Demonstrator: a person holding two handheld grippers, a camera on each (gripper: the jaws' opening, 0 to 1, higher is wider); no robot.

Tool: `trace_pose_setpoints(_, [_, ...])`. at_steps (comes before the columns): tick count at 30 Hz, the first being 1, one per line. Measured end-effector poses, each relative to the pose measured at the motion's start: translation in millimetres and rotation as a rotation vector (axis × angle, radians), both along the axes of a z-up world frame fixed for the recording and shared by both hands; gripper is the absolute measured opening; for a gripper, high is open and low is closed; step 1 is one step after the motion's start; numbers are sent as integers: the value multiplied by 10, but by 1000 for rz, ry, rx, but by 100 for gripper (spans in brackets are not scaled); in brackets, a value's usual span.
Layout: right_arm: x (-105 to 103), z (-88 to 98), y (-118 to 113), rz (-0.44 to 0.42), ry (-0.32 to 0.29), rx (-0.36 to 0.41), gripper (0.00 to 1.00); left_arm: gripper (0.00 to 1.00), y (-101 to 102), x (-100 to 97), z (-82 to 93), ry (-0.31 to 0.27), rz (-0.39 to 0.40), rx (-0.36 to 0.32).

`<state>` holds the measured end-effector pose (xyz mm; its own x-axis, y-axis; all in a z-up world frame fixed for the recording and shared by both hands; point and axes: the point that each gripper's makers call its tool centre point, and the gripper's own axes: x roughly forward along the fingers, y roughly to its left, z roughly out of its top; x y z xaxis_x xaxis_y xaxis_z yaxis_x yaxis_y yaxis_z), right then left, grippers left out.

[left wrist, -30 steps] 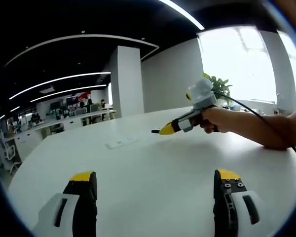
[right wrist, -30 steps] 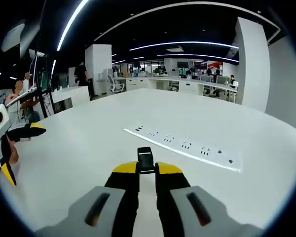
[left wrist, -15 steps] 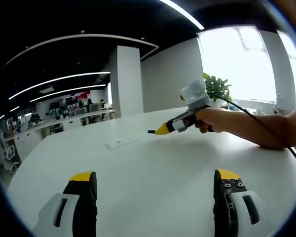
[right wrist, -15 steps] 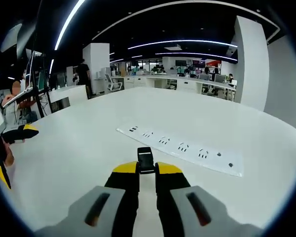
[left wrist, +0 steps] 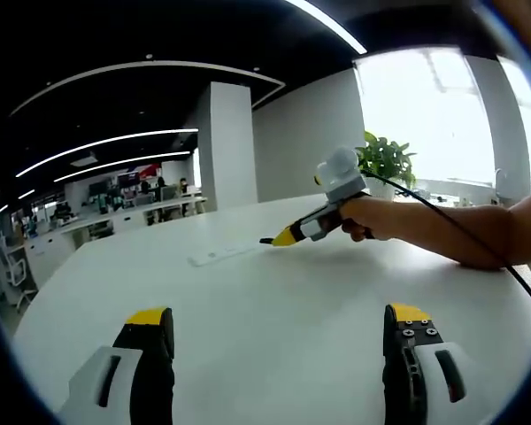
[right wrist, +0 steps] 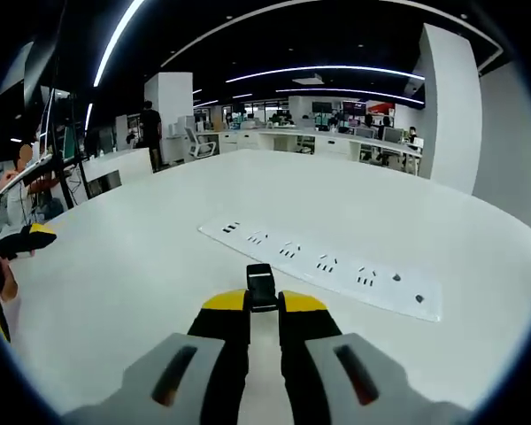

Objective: Snap the two parts of the plastic buckle together until the buckle closes and remains connected.

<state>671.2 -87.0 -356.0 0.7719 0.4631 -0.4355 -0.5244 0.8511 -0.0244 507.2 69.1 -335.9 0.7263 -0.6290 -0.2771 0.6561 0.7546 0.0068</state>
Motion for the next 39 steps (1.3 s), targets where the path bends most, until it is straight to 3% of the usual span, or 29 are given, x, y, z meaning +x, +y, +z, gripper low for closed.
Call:
trace_pose_setpoints(7, [27, -52, 20, -2, 14, -7, 10, 100, 0, -20, -15, 5, -2, 1])
trace_pose_setpoints(15, [23, -99, 26, 3, 39, -13, 10, 100, 70, 86, -43, 10, -2, 0])
trace_pose_setpoints(24, [165, -146, -9, 5, 53, -22, 10, 100, 42, 2, -42, 13, -2, -5])
trace_pose_setpoints(39, [178, -145, -16, 20, 43, -30, 10, 100, 6, -83, -60, 16, -4, 2])
